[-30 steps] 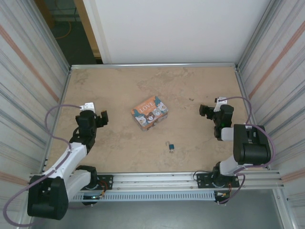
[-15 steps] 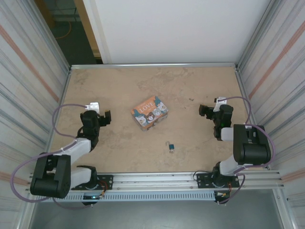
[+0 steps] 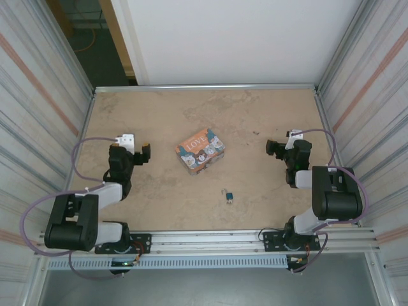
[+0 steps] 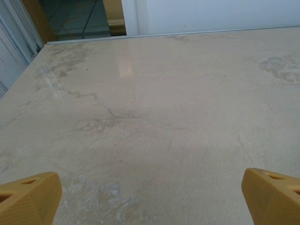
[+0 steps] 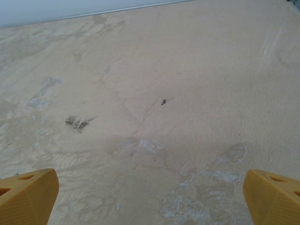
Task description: Unlock a padlock with a key
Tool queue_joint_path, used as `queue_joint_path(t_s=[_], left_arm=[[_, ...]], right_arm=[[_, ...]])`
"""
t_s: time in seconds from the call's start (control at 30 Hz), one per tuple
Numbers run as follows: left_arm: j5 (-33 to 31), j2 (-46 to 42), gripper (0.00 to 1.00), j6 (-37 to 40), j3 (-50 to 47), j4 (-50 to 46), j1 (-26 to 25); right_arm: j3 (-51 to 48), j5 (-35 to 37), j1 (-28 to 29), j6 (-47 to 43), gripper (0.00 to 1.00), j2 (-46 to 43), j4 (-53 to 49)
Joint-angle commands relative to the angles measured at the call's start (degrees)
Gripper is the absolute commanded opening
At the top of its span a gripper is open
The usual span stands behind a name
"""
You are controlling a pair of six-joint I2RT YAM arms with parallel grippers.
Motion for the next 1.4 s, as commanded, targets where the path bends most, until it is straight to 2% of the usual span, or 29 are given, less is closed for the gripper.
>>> queue_joint_path(t_s=[0.0,0.2,0.43,0.57,0.7,1.27,1.3,1.33,1.37], left_arm=[[2.47,2.13,0.99,1.31,-2.38,9.1,1.23],[4.25,5.89,0.99,1.61,-4.19,15.91,1.66],[3.06,12.03,0.99,1.4,-5.25,24.12,1.79],[2.73,10.8,0.99,0.61,-1.83,15.99,2.25],[2.74,11.62,0.99,-1.06,5.79,2.32,3.5],[2.76,11.46,0.99,-0.72,5.42,2.81,3.2],[2.68,11.46,0.99,-0.72,5.44,2.81,3.2],[2.68,11.46,0.99,-0.71,5.42,2.81,3.2],[2.69,11.46,0.99,-0.72,5.42,2.81,3.19]], right_arm=[[0.64,0.97,0.27,-0.86,0.99,0.41,-0.36],[0.65,0.96,0.29,-0.9,0.99,0.41,-0.35],[0.64,0.96,0.14,-0.9,0.99,0.43,-0.35],[0.76,0.33,-0.21,-0.73,0.99,0.43,-0.37],[0.65,0.19,-0.26,-0.59,0.99,0.39,-0.38],[0.83,0.05,-0.37,-0.55,0.99,0.58,-0.61],[0.87,-0.09,-0.45,-0.55,0.96,0.59,-0.61],[0.82,-0.19,-0.42,-0.49,0.59,0.49,-0.54],[0.79,-0.13,-0.47,-0.54,0.13,0.5,-0.55]])
